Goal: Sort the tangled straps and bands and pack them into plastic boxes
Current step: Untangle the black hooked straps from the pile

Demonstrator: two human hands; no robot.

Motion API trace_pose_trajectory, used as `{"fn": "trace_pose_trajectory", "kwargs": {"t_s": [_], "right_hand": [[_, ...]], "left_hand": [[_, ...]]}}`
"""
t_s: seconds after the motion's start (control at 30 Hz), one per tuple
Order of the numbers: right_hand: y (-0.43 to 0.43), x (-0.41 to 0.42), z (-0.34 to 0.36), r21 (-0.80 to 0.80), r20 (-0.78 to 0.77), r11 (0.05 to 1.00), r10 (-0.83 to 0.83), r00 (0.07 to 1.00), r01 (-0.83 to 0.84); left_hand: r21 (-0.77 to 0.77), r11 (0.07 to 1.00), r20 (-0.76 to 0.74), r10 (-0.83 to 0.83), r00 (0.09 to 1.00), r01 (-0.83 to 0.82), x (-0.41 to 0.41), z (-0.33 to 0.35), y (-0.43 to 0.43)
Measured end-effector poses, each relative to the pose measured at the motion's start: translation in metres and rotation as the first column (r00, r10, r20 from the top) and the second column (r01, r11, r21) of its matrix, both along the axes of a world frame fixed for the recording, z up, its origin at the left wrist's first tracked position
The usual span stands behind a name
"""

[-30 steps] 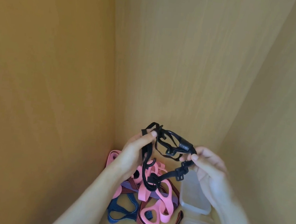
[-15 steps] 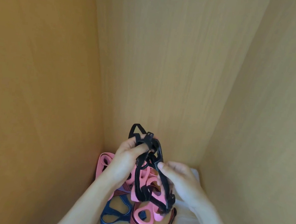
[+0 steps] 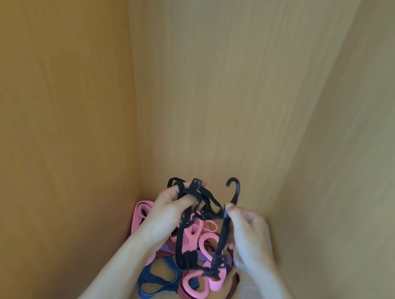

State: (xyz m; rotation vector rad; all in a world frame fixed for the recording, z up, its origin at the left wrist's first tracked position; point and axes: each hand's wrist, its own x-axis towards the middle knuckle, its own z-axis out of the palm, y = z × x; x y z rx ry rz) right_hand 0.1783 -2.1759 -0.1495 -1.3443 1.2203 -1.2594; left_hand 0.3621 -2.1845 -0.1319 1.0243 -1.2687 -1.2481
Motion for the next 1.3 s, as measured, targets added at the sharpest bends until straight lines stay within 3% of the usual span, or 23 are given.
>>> {"fn": "trace_pose_trajectory", "kwargs": {"t_s": [0.13,0.23,0.37,0.5,0.73,0.77,0.83,0.9,0.97,1.03,1.3], "right_hand": [[-0.010,-0.021,0.012,-0.048,0.185,0.988,-0.136,0.973,0.147],[-0.015,-0.040,0.030,-0.130,0.234,0.962,-0.204,0.951,0.238],[-0.025,-0.064,0.049,-0.251,0.141,0.897,-0.337,0.931,0.363],[-0.030,-0.080,0.058,-0.312,0.020,0.807,-0.522,0.853,0.502],[-0.039,-0.085,0.067,-0.377,-0.018,0.708,-0.650,0.760,0.596],[-0.039,-0.084,0.069,-0.351,0.042,0.721,-0.625,0.779,0.598],[-0.041,-0.084,0.075,-0.230,0.316,0.807,-0.467,0.826,0.544],[-0.040,-0.083,0.082,-0.098,0.620,0.930,-0.222,0.753,0.355],[-0.037,-0.082,0.087,-0.066,0.755,0.975,-0.090,0.650,0.212],[-0.035,-0.080,0.093,-0.077,0.765,0.980,-0.059,0.641,0.182],[-0.005,-0.078,0.130,-0.272,0.608,0.924,-0.051,0.792,0.268]], "left_hand": [[-0.013,0.999,0.133,0.050,0.990,-0.049,0.015,-0.009,0.000],[0.038,0.999,0.160,0.029,0.987,-0.035,0.029,-0.025,0.003],[0.111,0.993,0.095,0.034,0.995,-0.044,0.048,-0.047,0.005],[0.104,0.988,0.073,0.108,0.991,-0.115,0.058,-0.059,0.004],[0.063,0.954,0.207,0.275,0.939,-0.293,0.070,-0.087,-0.012],[0.063,0.947,0.215,0.296,0.931,-0.316,0.072,-0.092,-0.016],[0.072,0.939,0.232,0.312,0.921,-0.337,0.074,-0.100,-0.020],[0.087,0.935,0.251,0.315,0.915,-0.345,0.075,-0.106,-0.019],[0.093,0.926,0.304,0.323,0.896,-0.365,0.078,-0.113,-0.019],[0.096,0.920,0.398,0.314,0.862,-0.380,0.083,-0.122,-0.016],[0.115,0.950,0.546,0.185,0.817,-0.292,0.076,-0.135,0.000]]}}
